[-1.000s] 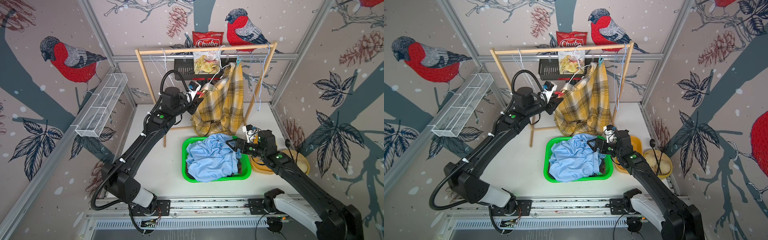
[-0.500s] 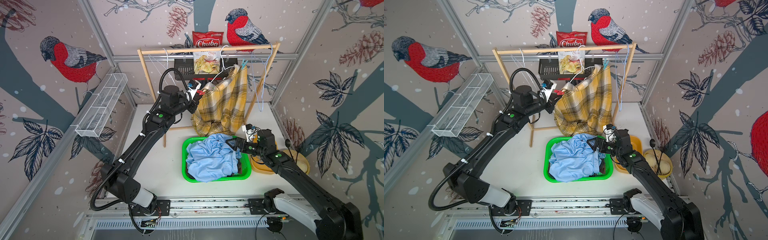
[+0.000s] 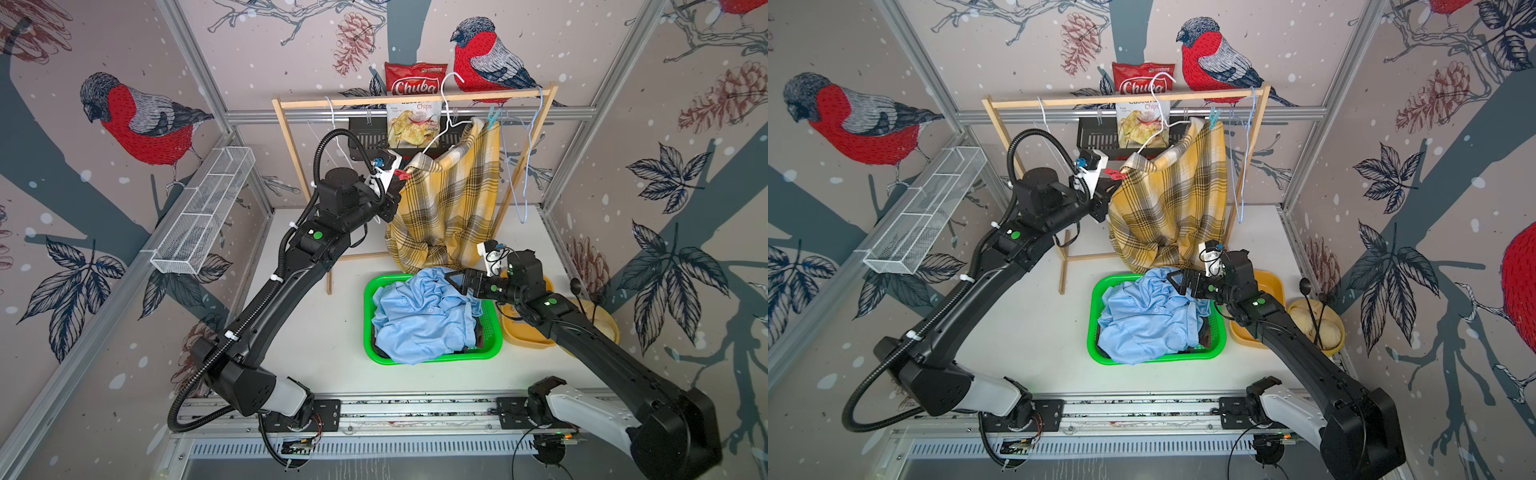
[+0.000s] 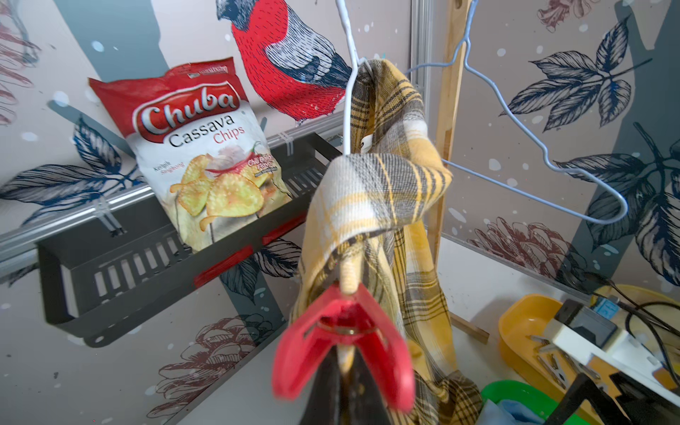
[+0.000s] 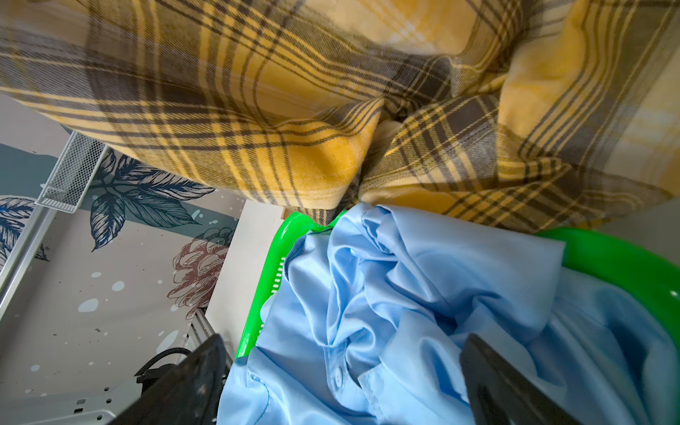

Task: Remove the clothespins securing long-sleeve shirts to the hanger
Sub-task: Pick up the hanger from the clothesline.

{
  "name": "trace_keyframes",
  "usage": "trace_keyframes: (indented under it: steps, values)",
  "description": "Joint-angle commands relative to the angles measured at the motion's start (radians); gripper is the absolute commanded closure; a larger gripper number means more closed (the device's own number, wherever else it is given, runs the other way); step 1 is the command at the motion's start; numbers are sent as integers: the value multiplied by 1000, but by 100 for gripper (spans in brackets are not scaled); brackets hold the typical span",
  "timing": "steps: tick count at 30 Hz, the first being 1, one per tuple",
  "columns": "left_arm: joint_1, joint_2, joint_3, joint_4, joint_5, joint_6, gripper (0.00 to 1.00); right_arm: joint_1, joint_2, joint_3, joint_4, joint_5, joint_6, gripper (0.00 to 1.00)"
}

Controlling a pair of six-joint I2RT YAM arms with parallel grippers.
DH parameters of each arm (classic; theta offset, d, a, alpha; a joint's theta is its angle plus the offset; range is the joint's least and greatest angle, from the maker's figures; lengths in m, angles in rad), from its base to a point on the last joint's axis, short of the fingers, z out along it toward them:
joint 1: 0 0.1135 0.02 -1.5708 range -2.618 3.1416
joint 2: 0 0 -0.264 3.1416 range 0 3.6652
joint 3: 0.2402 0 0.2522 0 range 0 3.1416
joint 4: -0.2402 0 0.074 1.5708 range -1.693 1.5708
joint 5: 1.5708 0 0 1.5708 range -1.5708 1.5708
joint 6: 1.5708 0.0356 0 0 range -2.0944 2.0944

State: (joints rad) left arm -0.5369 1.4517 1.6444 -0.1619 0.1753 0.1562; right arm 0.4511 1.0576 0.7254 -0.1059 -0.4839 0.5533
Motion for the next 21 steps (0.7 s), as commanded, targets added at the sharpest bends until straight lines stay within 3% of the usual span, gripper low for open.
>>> trace_keyframes:
  steps: [1,11,17,21]
  values:
    - [-2,-20,20,87,-66,-14,100,34,11,15,45,28,0,0]
    - [-40,-113,-15,37,-48,-12,100,236,108,93,144,135,-32,0]
    - [-57,-153,-4,8,-33,-15,100,432,288,257,241,179,-108,0]
    - [-70,-189,-5,-14,-22,-17,100,503,434,367,281,213,-124,0]
